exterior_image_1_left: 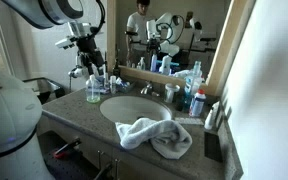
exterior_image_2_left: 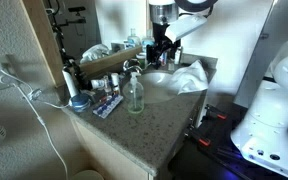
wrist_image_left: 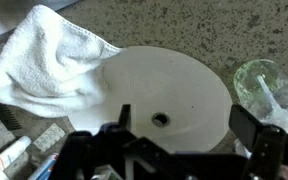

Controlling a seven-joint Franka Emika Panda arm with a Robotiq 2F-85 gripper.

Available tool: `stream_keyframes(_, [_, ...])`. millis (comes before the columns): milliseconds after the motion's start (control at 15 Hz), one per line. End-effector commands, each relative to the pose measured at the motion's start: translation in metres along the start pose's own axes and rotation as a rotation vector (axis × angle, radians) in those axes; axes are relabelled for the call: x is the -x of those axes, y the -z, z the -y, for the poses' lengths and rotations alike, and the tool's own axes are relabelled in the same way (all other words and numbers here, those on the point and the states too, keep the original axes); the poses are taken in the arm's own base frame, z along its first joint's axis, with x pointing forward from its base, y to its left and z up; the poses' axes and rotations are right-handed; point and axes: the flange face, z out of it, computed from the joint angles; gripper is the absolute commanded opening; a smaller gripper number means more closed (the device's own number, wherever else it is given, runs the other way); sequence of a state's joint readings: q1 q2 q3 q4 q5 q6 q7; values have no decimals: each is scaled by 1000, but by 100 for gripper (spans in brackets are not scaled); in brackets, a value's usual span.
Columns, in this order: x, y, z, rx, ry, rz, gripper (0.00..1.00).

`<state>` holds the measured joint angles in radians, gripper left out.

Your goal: Put the cup in the sink, then open the tap then close it, then take out the cup from the sink

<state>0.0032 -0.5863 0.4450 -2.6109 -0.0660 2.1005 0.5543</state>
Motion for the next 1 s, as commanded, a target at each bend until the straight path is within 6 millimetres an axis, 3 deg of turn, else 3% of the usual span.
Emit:
stream_keyframes(0, [0, 0, 0, 0, 0, 1, 100])
stream_keyframes(133, [0, 0, 0, 0, 0, 1, 100])
stream_keyframes(400, [-24, -1, -37, 63, 23, -44, 100])
stream_keyframes(600, [-57, -3, -78, 129, 80, -93, 100])
stream_keyframes(933, [-129, -15, -144, 130, 240, -235, 100])
